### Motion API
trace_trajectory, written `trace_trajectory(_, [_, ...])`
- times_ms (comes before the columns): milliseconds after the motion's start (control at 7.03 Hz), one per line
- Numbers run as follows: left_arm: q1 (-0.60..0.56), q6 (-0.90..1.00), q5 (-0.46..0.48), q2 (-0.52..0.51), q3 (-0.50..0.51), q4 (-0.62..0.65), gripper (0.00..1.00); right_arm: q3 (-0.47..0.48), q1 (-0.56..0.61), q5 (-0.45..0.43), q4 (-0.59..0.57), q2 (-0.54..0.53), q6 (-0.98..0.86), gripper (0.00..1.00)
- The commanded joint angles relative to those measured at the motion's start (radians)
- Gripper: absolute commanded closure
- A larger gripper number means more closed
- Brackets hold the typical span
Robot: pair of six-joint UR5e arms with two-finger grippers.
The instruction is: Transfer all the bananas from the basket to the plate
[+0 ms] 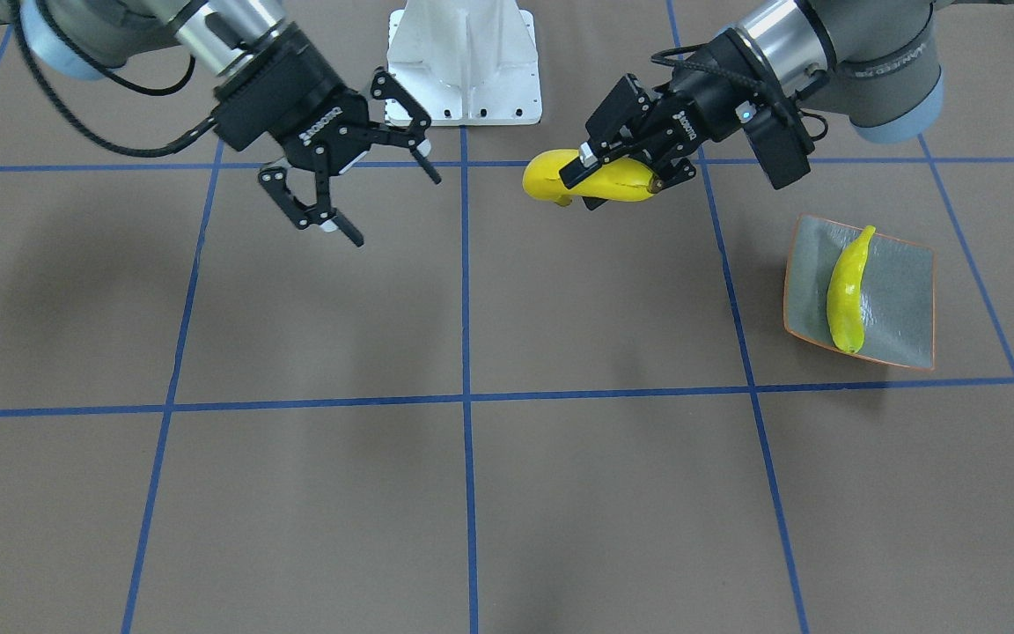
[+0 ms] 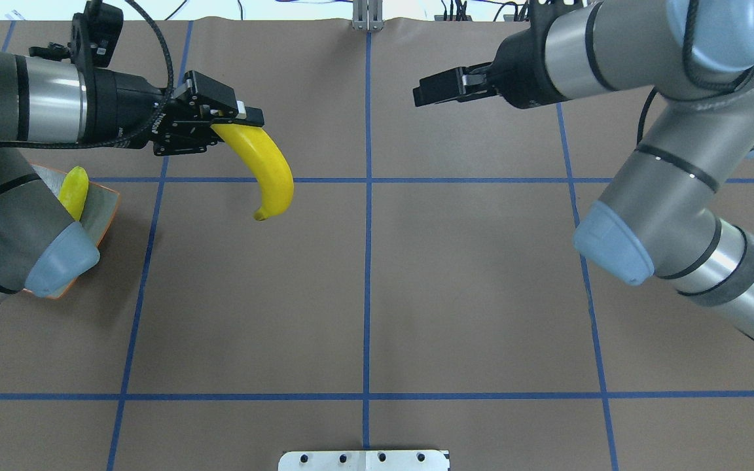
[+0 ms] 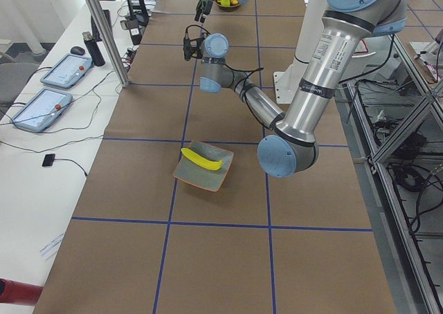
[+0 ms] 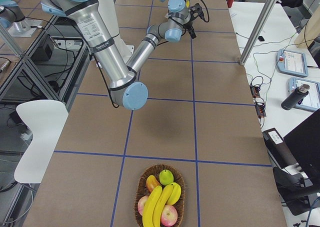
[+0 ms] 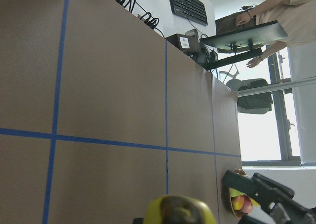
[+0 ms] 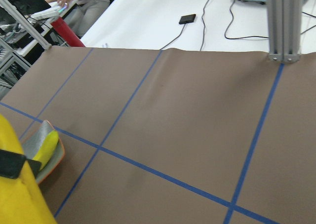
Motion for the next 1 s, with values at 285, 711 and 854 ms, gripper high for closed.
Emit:
trace_trajectory(285, [-0.153,0.228,-0.126,0.265,-0.028,0.009,1.0,-0.021,0.22,0.121,-0.384,-0.048,-0.428,0.0])
trace_trajectory(711, [-0.173,0.512,-0.125,0.389,-0.031,0.17,1.0,-0.021,0.324,0.121,-0.434,-0.195,-0.757,0.0])
trace_trajectory(854, [-0.173,0.576,-0.12,0.428,-0.031,0.201,1.0,-0.021,0.329,0.121,-0.433,-0.209,-0.773,0.0])
